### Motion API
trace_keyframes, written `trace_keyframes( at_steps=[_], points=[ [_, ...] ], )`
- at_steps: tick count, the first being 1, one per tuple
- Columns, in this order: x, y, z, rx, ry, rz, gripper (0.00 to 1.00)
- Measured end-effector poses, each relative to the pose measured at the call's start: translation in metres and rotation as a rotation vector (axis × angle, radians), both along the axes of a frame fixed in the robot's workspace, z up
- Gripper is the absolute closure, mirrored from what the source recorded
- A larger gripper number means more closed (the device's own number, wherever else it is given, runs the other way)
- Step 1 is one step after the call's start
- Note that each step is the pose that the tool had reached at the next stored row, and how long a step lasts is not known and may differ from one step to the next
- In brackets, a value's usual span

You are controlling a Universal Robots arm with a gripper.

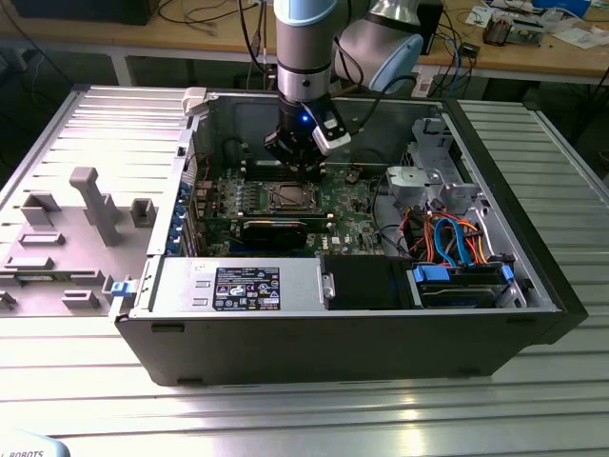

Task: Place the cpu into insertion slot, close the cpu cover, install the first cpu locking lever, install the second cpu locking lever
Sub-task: 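Install the first cpu locking lever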

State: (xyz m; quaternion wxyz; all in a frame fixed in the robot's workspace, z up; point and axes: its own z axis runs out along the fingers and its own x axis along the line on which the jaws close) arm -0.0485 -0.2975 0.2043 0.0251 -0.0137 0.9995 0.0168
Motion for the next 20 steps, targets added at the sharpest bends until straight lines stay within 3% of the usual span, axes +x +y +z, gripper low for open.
trace_keyframes(
  at_steps=[15, 20],
  points=[
    [0.0002, 0.0001, 0.0011, 0.0, -0.0004, 0.0, 0.89],
    [0.0003, 0.0, 0.0006, -0.0033, -0.0003, 0.0, 0.89]
  ],
)
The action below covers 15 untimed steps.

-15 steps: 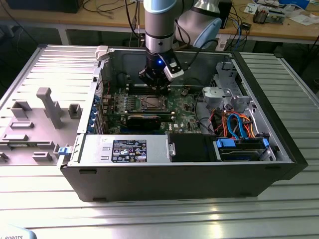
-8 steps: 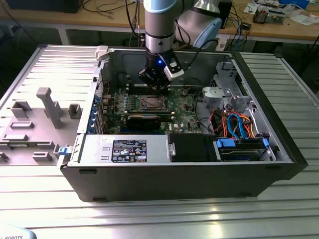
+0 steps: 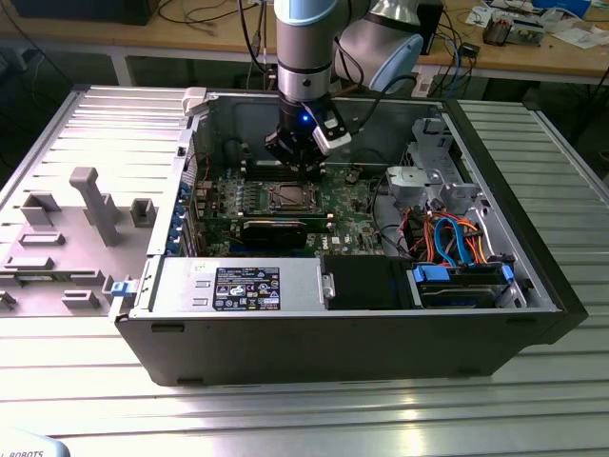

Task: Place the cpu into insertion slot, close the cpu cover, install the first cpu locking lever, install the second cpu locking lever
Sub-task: 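Install the first cpu locking lever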

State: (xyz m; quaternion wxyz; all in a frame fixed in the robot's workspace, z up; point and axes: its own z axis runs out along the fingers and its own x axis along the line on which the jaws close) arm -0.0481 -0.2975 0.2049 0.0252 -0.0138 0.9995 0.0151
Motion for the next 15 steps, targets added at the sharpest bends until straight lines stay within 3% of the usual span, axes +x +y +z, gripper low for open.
trace_keyframes(
  at_steps=[15],
  points=[
    [0.0002, 0.0, -0.0036, -0.0058, 0.0, 0.0, 0.89]
  ],
)
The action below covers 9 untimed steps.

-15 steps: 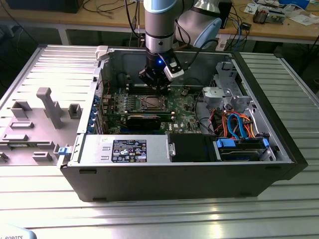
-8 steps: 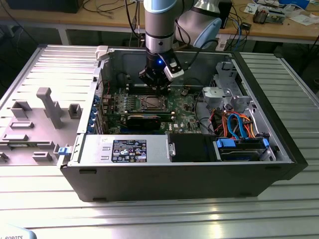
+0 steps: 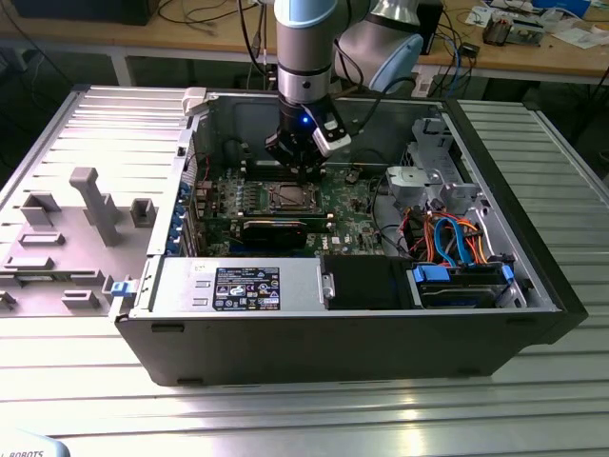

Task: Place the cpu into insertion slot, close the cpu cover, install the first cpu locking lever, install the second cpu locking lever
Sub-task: 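Install the first cpu locking lever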

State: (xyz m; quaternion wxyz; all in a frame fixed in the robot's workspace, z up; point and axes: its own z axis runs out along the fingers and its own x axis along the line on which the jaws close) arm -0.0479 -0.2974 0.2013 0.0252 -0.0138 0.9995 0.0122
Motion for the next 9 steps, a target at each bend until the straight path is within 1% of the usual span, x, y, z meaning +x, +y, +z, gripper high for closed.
trace_keyframes(
  at_steps=[2, 6, 9],
  points=[
    [-0.0001, -0.0001, -0.0001, 0.0004, 0.0003, 0.0, 0.89],
    [0.0, 0.0005, -0.0003, 0.0082, -0.0001, 0.0, 0.89],
    [0.0001, 0.0012, 0.0002, 0.0105, -0.0002, 0.0, 0.89]
  ],
)
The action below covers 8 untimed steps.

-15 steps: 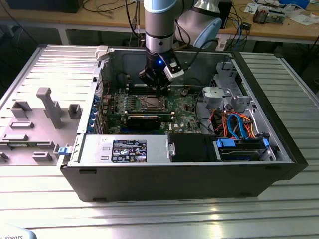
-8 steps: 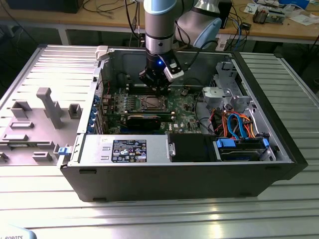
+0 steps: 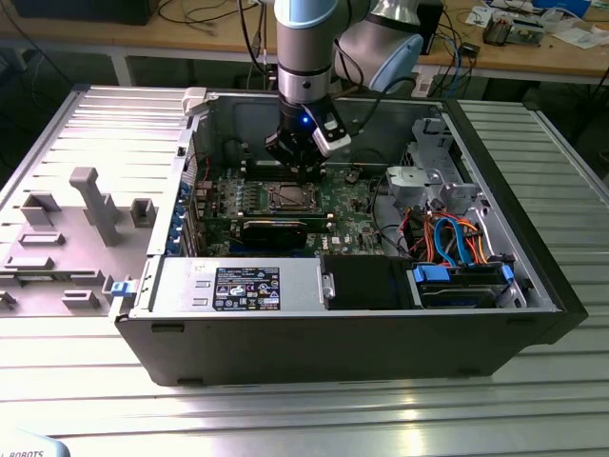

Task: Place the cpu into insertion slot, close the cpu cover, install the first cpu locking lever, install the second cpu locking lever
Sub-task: 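Install the first cpu locking lever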

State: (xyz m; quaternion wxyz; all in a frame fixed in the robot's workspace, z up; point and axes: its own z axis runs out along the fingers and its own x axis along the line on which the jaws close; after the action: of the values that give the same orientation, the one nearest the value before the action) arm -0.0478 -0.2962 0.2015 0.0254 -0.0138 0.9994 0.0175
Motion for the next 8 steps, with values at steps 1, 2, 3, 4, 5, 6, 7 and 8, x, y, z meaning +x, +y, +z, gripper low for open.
trace_keyframes(
  at_steps=[1, 2, 3, 4, 5, 6, 7, 8],
  points=[
    [0.0001, 0.0004, 0.0025, 0.001, -0.0006, 0.0, 0.89],
    [0.0, 0.0003, 0.0059, -0.0003, 0.0002, 0.0, 0.89],
    [-0.0001, 0.0004, 0.0084, -0.0004, 0.0002, 0.0, 0.89],
    [-0.0001, 0.0003, 0.0085, -0.0003, 0.0, 0.0, 0.89],
    [-0.0001, -0.0003, 0.0086, -0.0006, 0.0002, 0.0, 0.89],
    [-0.0002, -0.0016, 0.0086, -0.0006, 0.0001, 0.0, 0.89],
    [-0.0001, -0.0051, 0.0086, -0.0006, 0.0003, 0.0, 0.89],
    [0.0, -0.0064, 0.0086, -0.0006, 0.0001, 0.0, 0.89]
  ],
)
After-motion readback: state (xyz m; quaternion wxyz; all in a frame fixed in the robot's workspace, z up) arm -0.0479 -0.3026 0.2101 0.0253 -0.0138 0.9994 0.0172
